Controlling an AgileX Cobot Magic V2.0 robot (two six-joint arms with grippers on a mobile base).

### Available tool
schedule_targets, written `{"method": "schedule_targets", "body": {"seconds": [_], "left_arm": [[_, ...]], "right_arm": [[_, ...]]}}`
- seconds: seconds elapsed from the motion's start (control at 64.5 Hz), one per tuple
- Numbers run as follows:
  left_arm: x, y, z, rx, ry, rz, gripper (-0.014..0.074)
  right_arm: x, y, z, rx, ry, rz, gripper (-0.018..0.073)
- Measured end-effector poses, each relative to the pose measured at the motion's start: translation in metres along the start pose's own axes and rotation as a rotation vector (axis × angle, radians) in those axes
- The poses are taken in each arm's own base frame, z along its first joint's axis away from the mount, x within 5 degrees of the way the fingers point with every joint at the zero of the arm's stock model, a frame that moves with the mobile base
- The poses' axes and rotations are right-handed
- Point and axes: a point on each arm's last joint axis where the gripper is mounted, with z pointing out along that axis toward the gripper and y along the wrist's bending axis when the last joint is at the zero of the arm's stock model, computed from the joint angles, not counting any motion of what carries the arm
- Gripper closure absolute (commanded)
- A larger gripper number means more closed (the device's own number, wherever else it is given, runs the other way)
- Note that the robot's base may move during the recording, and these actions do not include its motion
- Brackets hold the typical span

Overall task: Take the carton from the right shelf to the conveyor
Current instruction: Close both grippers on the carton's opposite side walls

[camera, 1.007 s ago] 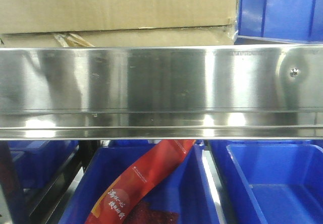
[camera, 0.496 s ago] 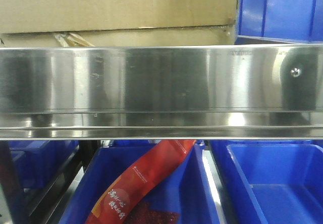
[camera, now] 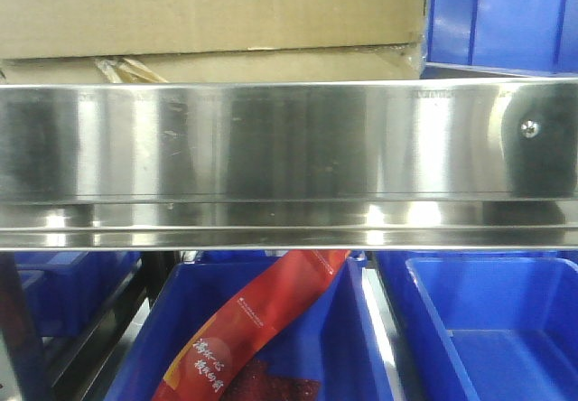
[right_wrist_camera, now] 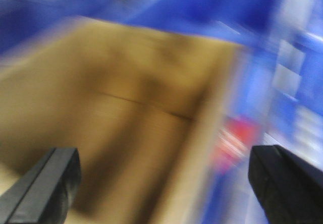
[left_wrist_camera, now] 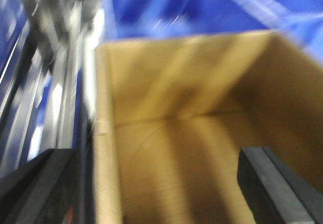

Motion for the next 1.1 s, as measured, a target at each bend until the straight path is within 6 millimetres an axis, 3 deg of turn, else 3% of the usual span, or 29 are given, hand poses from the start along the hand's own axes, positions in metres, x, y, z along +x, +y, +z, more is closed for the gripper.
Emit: {"method": "schedule_targets", "body": {"seconds": [0.232,0.589,0.821,1.007,1.1], "left_arm": [[-0.001,0.009,0.041,-0.082,0.135,0.008,0.0060],[0.016,0.011,0.094,-0.126,0.270,0.026,0.0060],[0.023,0.025,0.117,-0.110,0.323,-0.048,0.0060],[0.027,0.027,0.127,-0.104,0.342,-0.062,0.0060],[0.027,0.027,0.128,-0.099,0.340,-0.065,0.0062]], "right_arm": [[-0.020,0.000,0.044,0.036,0.029,0.032,0.0000],[-0.002,-0.003,0.119,0.068,0.166,0.058,0.0000],[0.007,-0.004,0.143,0.075,0.214,0.061,0.0000],[0.009,-0.004,0.147,0.076,0.221,0.060,0.0003],[0.009,-0.004,0.147,0.076,0.221,0.060,0.0088]]}}
